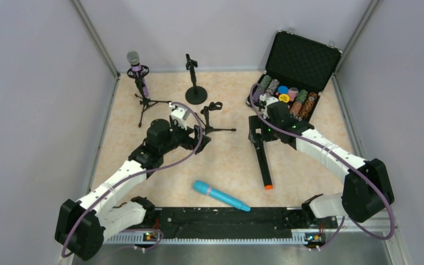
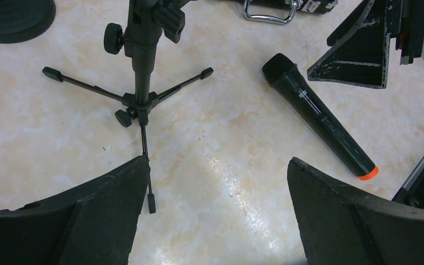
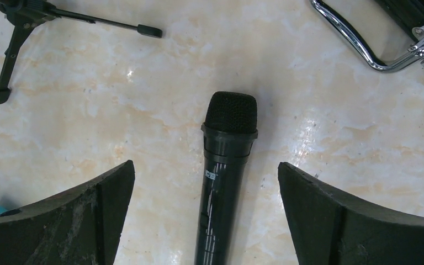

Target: Attach the microphones to the stand

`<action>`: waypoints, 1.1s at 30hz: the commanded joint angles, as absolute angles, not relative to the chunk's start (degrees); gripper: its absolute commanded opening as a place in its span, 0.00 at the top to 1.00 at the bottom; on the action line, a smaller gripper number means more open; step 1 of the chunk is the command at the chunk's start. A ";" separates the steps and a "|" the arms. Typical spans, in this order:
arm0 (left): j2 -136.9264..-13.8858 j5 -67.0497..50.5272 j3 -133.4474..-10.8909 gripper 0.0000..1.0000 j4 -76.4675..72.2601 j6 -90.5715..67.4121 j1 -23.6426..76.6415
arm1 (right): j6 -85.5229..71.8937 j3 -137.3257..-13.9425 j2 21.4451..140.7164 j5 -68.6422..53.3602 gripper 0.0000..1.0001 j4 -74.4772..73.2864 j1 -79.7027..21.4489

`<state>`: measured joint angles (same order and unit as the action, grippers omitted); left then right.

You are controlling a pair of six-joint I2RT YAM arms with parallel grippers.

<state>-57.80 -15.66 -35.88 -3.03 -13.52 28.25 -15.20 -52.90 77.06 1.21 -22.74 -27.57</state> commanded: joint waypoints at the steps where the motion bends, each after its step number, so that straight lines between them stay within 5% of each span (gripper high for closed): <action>1: -58.53 -15.64 -35.45 0.01 -6.72 -16.59 28.49 | -14.92 -52.81 77.71 0.26 0.01 -24.47 -27.07; 15: -63.19 -19.49 -40.84 0.03 -0.43 -19.45 28.55 | -13.44 -53.64 90.85 -0.46 0.08 -24.94 -28.18; 33: -61.08 -18.04 -43.33 0.05 1.84 -17.41 28.48 | -12.76 -57.33 96.90 2.62 0.63 -24.13 -28.66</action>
<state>-63.79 -19.40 -41.60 2.94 -19.09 28.25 -13.02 -55.31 95.44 2.57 -24.84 -28.27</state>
